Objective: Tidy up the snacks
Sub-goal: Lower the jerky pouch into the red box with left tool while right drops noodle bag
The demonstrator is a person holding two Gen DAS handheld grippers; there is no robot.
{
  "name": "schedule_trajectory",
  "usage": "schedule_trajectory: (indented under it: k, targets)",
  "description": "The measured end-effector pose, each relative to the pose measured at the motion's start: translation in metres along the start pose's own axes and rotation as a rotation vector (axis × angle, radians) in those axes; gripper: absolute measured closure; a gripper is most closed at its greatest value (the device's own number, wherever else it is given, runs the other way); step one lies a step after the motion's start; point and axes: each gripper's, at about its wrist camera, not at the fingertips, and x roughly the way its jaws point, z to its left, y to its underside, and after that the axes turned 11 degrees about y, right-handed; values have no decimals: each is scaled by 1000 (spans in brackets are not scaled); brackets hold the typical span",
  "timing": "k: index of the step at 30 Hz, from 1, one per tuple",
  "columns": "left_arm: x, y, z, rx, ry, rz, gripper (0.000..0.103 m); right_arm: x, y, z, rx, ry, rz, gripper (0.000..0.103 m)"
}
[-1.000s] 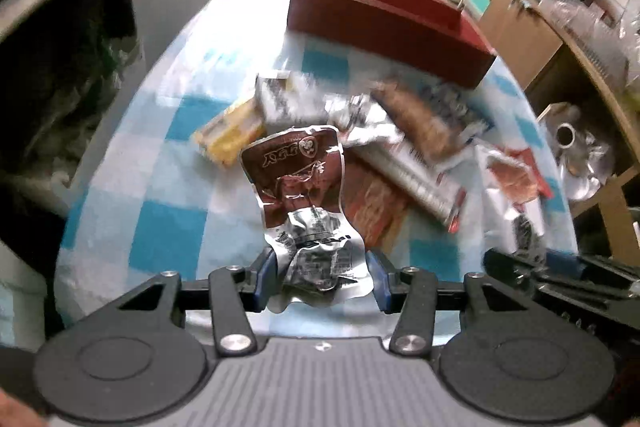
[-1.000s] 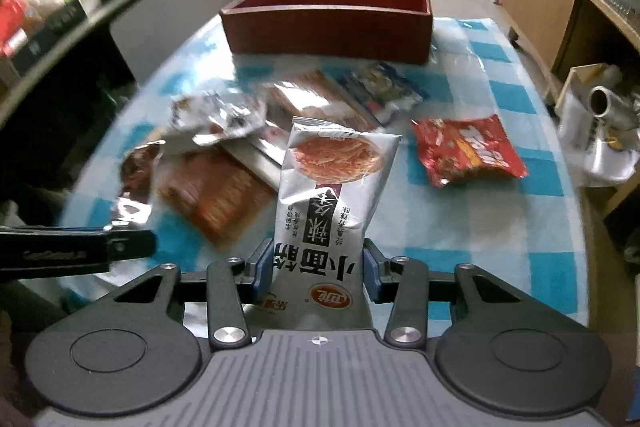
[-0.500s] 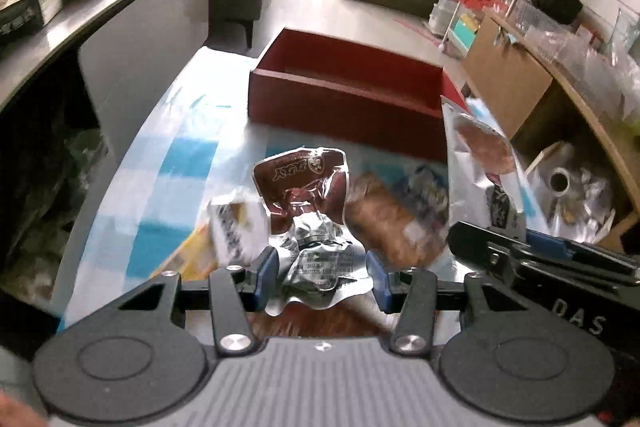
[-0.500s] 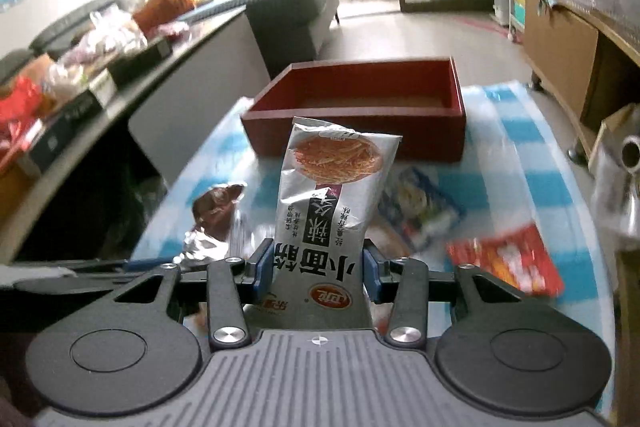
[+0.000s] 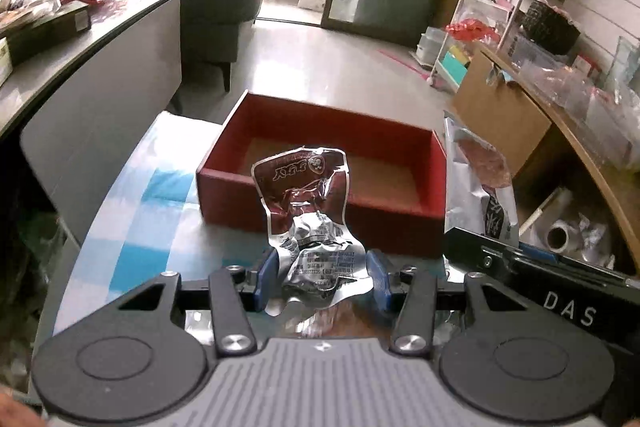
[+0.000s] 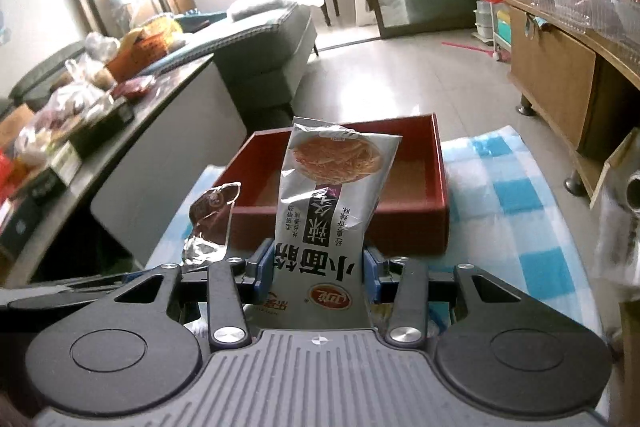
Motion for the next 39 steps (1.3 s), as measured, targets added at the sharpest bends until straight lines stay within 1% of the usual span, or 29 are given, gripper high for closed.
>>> schedule_trajectory:
  k: [5, 13, 18, 22, 23, 24, 25, 28, 31, 33, 34, 36, 39]
  targets:
    - [28, -23, -3, 32, -37, -20, 61, 28, -22, -2, 13, 6, -1, 52]
    - [75, -49, 10, 27, -67, -23, 61, 78, -47, -2, 14, 32, 10, 52]
    - [104, -55, 22, 14, -81, -12, 61, 108, -50, -3, 26, 34, 30, 52]
    - [124, -56, 31, 3, -76, 7, 62, 127, -48, -1, 17, 47, 51, 52]
    - [129, -54, 35, -10, -70, 18, 64, 131, -48, 0, 14, 49, 57, 52]
    - [134, -53, 38, -13, -73, 27, 72, 135, -47, 0, 11, 51, 64, 52]
    - [138, -51, 40, -12, -76, 37, 75, 140, -46, 1, 6, 54, 73, 53]
    - [142, -49, 42, 23, -115, 34, 75, 151, -39, 8, -32, 65, 97, 53]
    - [140, -52, 45, 7, -111, 35, 75, 154, -35, 9, -49, 89, 103, 52]
    - [137, -52, 48, -3, -106, 36, 73, 152, -38, 8, -45, 93, 110, 49]
    - [135, -54, 50, -6, -112, 37, 73, 150, -38, 6, -37, 101, 104, 44]
    - [133, -56, 52, -12, -121, 43, 65, 147, -39, 4, -30, 109, 101, 43]
    - [129, -57, 55, -1, -124, 52, 62, 141, -41, 0, -29, 128, 90, 39]
